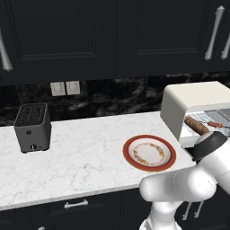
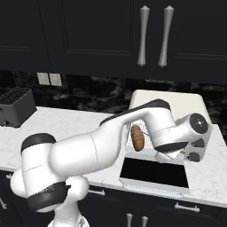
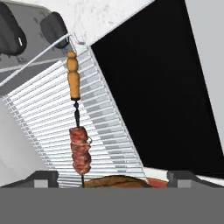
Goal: Pick up the kebab skewer and baguette bread, and place them inside the toaster oven. Close the toaster oven door and start by setting the timer.
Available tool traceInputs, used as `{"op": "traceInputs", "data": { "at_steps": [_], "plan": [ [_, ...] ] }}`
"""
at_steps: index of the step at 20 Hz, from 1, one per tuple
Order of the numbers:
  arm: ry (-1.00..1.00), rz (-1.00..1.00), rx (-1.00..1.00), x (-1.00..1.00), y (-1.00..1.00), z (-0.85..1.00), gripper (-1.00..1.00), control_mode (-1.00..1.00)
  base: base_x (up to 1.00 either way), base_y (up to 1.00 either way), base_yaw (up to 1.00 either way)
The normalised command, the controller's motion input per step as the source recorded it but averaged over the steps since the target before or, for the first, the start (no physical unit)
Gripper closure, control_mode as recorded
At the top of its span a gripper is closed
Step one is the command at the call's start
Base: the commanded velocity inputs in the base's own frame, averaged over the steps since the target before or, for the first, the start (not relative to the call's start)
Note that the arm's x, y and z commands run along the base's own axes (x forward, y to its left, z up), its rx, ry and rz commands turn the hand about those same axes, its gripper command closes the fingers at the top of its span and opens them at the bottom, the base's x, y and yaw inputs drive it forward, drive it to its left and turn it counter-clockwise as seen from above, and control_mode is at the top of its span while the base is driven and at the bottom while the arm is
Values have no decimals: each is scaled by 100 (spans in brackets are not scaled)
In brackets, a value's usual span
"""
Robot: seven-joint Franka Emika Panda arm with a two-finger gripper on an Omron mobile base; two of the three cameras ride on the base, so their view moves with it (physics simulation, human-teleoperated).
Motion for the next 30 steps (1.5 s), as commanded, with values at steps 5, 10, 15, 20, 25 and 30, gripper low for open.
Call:
{"op": "traceInputs", "data": {
  "at_steps": [5,10,15,20,25,30],
  "plan": [
    [5,25,-5,-90,0,0,-100,-100,0,0,0],
    [16,36,-18,-58,4,-10,-100,-100,0,0,0],
    [33,39,-26,-5,15,-41,-100,-100,0,0,0],
    [31,24,-10,-4,13,-41,-100,-100,0,0,0],
    [9,7,0,-5,29,-46,-100,-100,0,0,0],
    [0,0,0,5,10,-23,-100,-100,0,0,0]
  ]
}}
